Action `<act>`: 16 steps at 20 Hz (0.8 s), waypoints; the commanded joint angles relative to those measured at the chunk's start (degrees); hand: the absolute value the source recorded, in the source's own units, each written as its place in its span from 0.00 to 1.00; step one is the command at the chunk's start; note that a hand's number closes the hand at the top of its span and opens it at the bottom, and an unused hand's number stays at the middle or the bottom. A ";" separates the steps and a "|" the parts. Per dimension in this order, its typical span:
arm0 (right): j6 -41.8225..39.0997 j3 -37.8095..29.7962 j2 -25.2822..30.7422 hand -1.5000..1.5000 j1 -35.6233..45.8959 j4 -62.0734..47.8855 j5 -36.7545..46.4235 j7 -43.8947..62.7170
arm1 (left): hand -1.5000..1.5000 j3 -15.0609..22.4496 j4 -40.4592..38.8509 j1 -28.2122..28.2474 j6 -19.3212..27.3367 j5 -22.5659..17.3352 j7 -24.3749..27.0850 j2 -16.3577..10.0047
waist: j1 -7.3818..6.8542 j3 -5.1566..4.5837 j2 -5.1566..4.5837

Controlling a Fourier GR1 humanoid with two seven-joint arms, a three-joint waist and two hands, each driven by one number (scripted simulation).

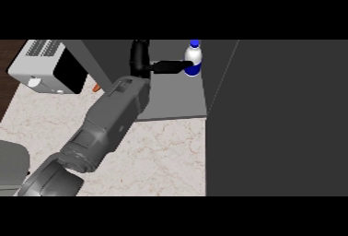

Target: Pick up the bottled water, place it into the cabinet and close the cabinet

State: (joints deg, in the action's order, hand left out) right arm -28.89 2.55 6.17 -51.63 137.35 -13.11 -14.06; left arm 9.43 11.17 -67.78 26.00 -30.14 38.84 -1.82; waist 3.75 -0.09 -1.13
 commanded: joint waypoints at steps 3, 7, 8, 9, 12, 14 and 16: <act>2.13 1.55 -1.06 0.00 -1.31 6.54 -2.31 5.06 | 0.00 -0.87 1.47 0.53 -3.39 0.31 0.76 0.57 | -1.87 0.04 0.68; 1.70 2.62 -1.37 0.00 -3.31 6.65 -0.53 4.40 | 0.00 0.24 5.80 5.89 -2.76 -0.57 3.18 1.78 | -2.05 0.05 1.13; 3.13 0.92 -0.44 0.00 -0.46 7.23 -4.07 7.02 | 0.00 2.87 9.02 8.52 -2.50 -1.56 1.98 1.78 | -2.56 0.06 1.33; 1.40 1.67 0.24 0.00 -3.18 9.23 -3.65 6.11 | 0.00 4.51 10.36 9.06 -2.39 -2.16 0.71 1.79 | -1.90 0.05 1.45; 1.83 1.43 0.43 0.00 -3.74 10.63 -4.93 7.03 | 0.00 6.91 15.09 12.97 -3.55 -4.04 0.36 1.80 | -2.05 0.03 1.35; 3.83 4.90 -2.09 0.00 -2.83 8.81 -0.20 7.05 | 0.00 10.32 21.13 15.87 -2.27 -5.16 -1.53 1.81 | -2.89 0.03 1.63; 2.09 0.74 -0.51 0.00 -2.78 6.14 -1.76 3.62 | 0.00 11.28 25.45 18.18 -5.31 -5.37 -3.41 1.81 | -3.58 0.08 1.85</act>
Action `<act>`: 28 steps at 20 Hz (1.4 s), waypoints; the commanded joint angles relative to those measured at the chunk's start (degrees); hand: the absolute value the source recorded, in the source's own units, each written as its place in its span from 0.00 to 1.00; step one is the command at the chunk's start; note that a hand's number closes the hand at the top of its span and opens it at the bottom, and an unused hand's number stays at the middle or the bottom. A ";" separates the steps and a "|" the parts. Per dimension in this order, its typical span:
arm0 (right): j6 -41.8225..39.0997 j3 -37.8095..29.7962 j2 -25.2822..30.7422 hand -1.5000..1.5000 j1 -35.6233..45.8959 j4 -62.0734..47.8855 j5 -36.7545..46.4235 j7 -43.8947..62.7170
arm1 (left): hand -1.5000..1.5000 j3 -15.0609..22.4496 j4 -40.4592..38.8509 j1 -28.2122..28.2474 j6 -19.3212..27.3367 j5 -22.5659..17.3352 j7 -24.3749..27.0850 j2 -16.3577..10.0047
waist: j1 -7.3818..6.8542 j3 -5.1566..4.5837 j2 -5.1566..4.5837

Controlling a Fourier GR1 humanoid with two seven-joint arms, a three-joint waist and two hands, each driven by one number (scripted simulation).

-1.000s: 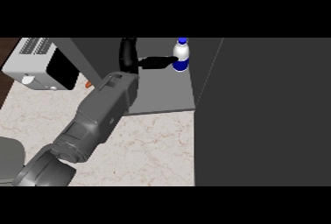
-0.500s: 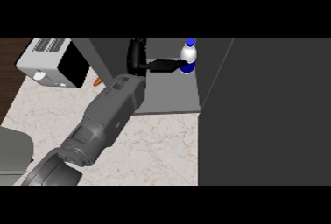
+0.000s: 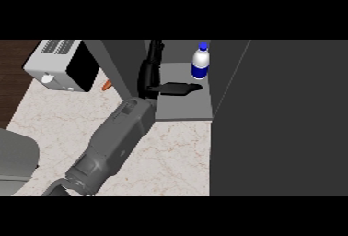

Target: Pick up the bottled water, place it into the cabinet and close the cabinet

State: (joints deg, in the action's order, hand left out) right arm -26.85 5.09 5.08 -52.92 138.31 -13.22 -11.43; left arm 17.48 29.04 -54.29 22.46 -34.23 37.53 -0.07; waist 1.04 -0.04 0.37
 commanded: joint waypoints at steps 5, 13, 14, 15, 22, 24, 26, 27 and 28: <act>0.76 0.00 0.24 0.00 -2.84 7.08 -0.43 1.21 | 0.00 10.70 19.52 13.48 -1.92 -5.78 -1.85 0.07 | -0.20 -0.01 0.15; 1.27 -0.09 1.04 0.00 -4.55 8.30 -0.29 0.98 | 0.00 16.21 39.68 27.67 -1.94 -0.75 -4.47 -0.92 | -1.50 0.02 0.24; 0.97 2.42 0.79 0.00 -4.56 7.48 3.95 0.86 | 0.00 16.61 41.82 29.67 -3.23 -0.70 -5.14 -3.10 | -1.45 0.00 0.19; 1.12 4.39 0.75 0.00 -4.88 9.30 4.84 1.67 | 0.00 16.31 44.32 32.17 -4.97 -0.92 -4.13 -6.04 | -1.77 -0.03 0.22; -7.04 3.29 10.07 1.00 -5.03 10.34 7.67 0.50 | 1.00 18.43 54.91 40.38 -5.17 -1.74 -8.89 -11.46 | -1.60 -0.08 0.39; -7.63 4.53 10.92 1.00 -3.12 10.05 8.26 1.31 | 1.00 19.27 57.90 44.89 -4.64 -0.71 -6.88 -12.78 | -2.00 -0.07 0.13; -9.32 4.98 12.45 1.00 -3.10 10.25 8.59 0.71 | 1.00 17.84 62.32 48.10 -6.18 -1.96 -7.88 -17.06 | -2.19 -0.06 0.22; -10.21 5.98 12.54 1.00 -3.37 10.64 10.12 -0.42 | 0.00 17.43 64.42 49.18 -4.48 -1.95 -8.43 -17.06 | -1.75 -0.03 0.29; -12.03 7.03 13.43 1.00 -5.50 12.12 11.27 -1.90 | 0.00 18.36 64.06 51.43 -3.96 -0.90 -5.77 -15.92 | -1.02 -0.05 0.41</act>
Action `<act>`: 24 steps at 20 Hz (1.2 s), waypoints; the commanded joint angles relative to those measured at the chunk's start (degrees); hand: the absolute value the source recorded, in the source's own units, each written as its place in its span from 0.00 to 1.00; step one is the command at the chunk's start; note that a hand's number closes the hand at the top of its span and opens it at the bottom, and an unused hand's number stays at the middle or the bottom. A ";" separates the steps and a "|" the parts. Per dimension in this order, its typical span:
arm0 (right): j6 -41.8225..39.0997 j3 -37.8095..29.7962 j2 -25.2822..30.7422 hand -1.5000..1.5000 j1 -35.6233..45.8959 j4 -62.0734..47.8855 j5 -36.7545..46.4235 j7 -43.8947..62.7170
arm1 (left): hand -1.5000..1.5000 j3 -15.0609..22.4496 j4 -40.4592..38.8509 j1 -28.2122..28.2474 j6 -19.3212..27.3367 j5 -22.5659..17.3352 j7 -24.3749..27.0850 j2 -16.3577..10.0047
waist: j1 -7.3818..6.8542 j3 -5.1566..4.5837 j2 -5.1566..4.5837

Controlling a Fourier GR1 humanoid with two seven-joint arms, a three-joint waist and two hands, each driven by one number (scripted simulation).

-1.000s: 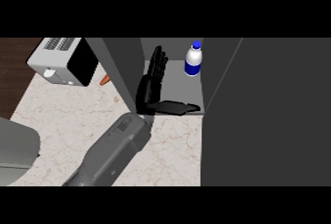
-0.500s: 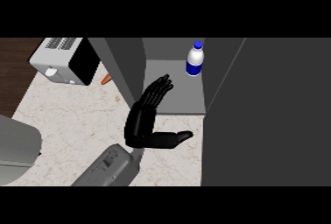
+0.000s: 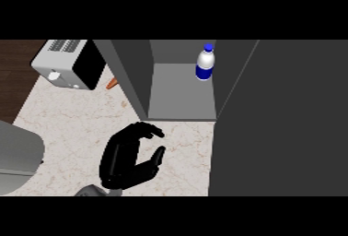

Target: Pick up the bottled water, place it into the cabinet and close the cabinet

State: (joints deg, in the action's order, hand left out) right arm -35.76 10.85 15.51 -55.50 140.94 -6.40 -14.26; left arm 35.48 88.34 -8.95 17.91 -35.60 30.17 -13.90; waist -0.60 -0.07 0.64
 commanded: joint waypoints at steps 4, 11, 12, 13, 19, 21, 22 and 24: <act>-3.31 5.54 2.85 1.00 -2.26 13.56 9.08 0.34 | 0.00 -4.99 8.16 9.95 -1.54 -1.91 1.83 -7.99 | 0.67 -0.10 0.10; -6.80 16.61 6.79 1.00 -2.07 13.02 14.51 3.80 | 0.00 -9.38 16.04 18.89 -5.73 -7.75 1.62 -12.95 | 0.12 -0.28 0.41; -7.13 19.14 6.87 1.00 -1.01 14.28 14.80 4.59 | 0.00 -9.50 16.85 19.25 -6.01 -8.72 1.90 -12.09 | -0.03 -0.37 0.47; -7.25 20.28 6.62 1.00 1.08 12.24 15.62 4.79 | 0.00 -11.20 18.54 20.10 -6.65 -9.38 1.12 -14.48 | -0.43 -0.27 0.44; -6.44 24.97 8.16 1.00 6.37 13.56 17.34 9.06 | 0.00 -14.42 18.92 24.20 -10.18 -12.43 1.90 -17.00 | -1.09 -0.70 0.70; -5.86 26.46 8.33 1.00 7.33 13.25 16.36 9.86 | 0.00 -15.91 19.62 24.73 -10.92 -13.35 1.04 -18.80 | -1.70 -0.91 0.71; -4.93 28.64 7.76 1.00 6.59 13.02 14.93 10.86 | 0.00 -15.47 20.65 25.65 -11.44 -12.62 1.55 -19.28 | -2.12 -0.85 0.46; -2.19 31.02 5.93 1.00 5.65 11.04 13.79 11.59 | 0.00 -15.76 21.99 29.41 -13.71 -13.22 3.00 -20.21 | -3.08 -0.76 0.30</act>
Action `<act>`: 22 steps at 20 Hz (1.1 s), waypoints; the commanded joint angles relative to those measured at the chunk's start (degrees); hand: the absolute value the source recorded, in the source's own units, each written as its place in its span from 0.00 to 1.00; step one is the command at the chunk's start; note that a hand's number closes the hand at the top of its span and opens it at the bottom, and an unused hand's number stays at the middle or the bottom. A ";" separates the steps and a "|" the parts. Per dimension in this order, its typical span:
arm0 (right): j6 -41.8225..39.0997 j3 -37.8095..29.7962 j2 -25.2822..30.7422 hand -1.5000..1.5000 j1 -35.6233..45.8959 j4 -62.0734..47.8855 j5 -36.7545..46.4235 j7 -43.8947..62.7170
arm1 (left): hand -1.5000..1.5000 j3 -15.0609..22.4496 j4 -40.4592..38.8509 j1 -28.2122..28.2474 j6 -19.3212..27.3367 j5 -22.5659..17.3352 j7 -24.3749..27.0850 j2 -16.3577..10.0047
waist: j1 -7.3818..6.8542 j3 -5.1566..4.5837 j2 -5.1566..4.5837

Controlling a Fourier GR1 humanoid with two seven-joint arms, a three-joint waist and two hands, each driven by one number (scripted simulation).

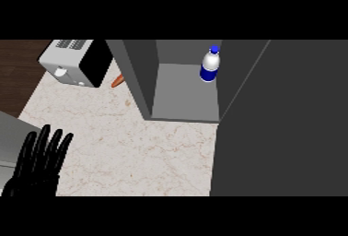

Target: Pick up the bottled water, place it into the cabinet and close the cabinet

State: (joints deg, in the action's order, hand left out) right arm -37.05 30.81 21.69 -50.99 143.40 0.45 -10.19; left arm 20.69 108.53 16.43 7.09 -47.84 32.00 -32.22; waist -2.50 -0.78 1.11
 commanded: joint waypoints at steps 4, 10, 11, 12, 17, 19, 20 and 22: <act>2.05 15.73 -2.98 1.00 1.28 5.98 2.86 6.63 | 0.00 -3.57 1.66 3.98 -4.44 -2.87 0.61 -3.34 | -1.78 0.01 -1.11; 3.35 15.77 -2.42 1.00 6.57 2.56 2.10 8.49 | 0.00 -4.74 3.07 5.22 -9.46 -4.02 0.41 -6.36 | -5.29 -0.07 -1.71; 4.36 14.91 -2.87 1.00 7.35 2.46 1.51 9.02 | 0.00 -6.46 3.19 4.99 -9.68 -4.60 0.19 -7.51 | -6.35 -0.12 -2.03; 4.92 15.76 -3.64 1.00 8.57 0.89 1.76 9.37 | 0.00 -5.40 4.19 5.42 -9.86 -4.10 0.32 -7.16 | -6.21 0.00 -1.88; 6.27 14.54 -3.80 1.00 13.52 0.15 0.81 11.87 | 0.00 -6.61 3.54 6.03 -13.12 -5.40 0.19 -8.80 | -8.63 -0.27 -2.46; 5.93 13.61 -2.79 1.00 15.43 0.02 0.57 13.37 | 0.00 -7.23 2.94 5.31 -13.16 -5.42 -0.42 -9.56 | -9.39 -0.38 -3.05; 5.64 13.79 -2.36 1.00 16.15 0.11 0.61 13.76 | 0.00 -7.50 3.31 5.57 -13.67 -6.12 -0.84 -10.02 | -9.63 -0.36 -2.83; 6.47 13.10 -2.95 1.00 17.70 0.19 0.03 14.18 | 0.00 -8.31 2.78 5.46 -14.41 -6.27 -0.79 -10.71 | -10.22 -0.46 -3.03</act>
State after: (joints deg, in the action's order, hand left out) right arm -27.37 33.85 19.17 -38.34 142.36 -0.70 -1.47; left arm 13.51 111.85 21.91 -5.81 -53.36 31.58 -41.67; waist -11.51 -1.07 -1.45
